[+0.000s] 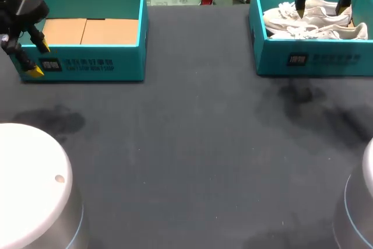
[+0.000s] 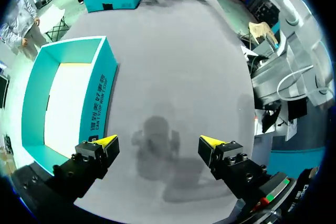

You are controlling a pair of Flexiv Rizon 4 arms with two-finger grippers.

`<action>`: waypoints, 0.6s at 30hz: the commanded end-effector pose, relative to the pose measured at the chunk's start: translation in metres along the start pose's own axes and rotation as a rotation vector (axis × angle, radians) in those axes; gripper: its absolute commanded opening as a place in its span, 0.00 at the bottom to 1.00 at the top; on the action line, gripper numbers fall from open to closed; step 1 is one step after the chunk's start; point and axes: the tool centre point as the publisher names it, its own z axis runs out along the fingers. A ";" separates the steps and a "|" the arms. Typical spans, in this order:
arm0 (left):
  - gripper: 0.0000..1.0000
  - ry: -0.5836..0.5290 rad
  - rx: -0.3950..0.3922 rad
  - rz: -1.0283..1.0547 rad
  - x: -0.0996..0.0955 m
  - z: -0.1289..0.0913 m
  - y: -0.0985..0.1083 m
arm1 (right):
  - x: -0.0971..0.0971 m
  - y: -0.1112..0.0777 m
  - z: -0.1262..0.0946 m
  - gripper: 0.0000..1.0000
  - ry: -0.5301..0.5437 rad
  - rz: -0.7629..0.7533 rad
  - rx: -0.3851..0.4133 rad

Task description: Take the shoe out of the shoebox, open the shoe tongue, remove and reinsert the insole, then place the shoe into the shoebox

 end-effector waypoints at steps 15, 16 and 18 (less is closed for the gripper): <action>1.00 -0.205 -0.221 -1.686 -0.030 0.001 -0.031 | 0.004 -0.056 -0.004 1.00 0.047 0.037 0.117; 1.00 -0.197 -0.233 -1.712 -0.032 0.000 -0.030 | 0.005 -0.059 -0.004 1.00 0.049 0.036 0.120; 1.00 -0.237 -0.231 -1.782 -0.035 -0.002 -0.027 | 0.006 -0.065 -0.004 1.00 0.049 0.037 0.132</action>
